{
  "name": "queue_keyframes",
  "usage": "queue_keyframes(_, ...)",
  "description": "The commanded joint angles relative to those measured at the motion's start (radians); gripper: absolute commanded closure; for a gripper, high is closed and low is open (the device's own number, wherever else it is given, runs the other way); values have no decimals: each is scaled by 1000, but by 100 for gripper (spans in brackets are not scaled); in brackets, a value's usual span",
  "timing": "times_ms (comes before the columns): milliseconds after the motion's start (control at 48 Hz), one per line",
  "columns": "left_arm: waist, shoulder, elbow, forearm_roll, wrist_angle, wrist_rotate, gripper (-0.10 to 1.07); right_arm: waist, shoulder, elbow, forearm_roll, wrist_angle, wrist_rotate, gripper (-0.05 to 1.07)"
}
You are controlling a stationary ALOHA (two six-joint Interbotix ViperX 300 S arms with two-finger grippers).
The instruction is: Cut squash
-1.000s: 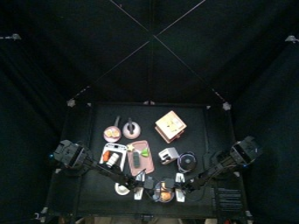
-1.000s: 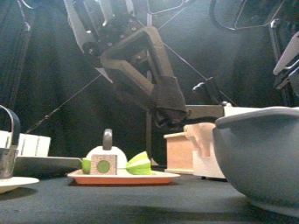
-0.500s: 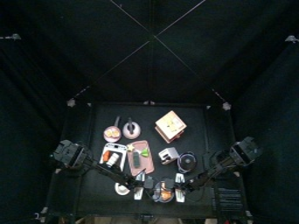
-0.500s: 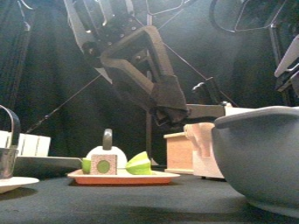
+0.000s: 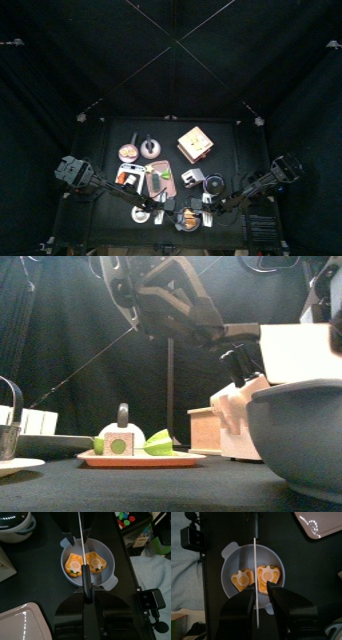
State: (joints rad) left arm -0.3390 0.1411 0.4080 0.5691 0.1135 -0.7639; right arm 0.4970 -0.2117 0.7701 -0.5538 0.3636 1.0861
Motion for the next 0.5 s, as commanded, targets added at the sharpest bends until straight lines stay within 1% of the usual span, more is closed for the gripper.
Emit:
queue_keyframes(0, 5, -54, 0, 3, -9, -2, 56, -5, -63, 5, -20, -6, 2, 33)
queue_keyframes(250, 11, -72, 28, 0, -8, 0, 56, -14, -147, 49, -63, -6, 2, 33)
queue_keyframes(333, 11, -100, 46, -11, -5, -9, 56, -23, -183, 66, -78, -6, 2, 33)
queue_keyframes(479, 11, -183, 80, -72, 38, -6, 56, -46, -244, 98, -107, -5, 2, 33)
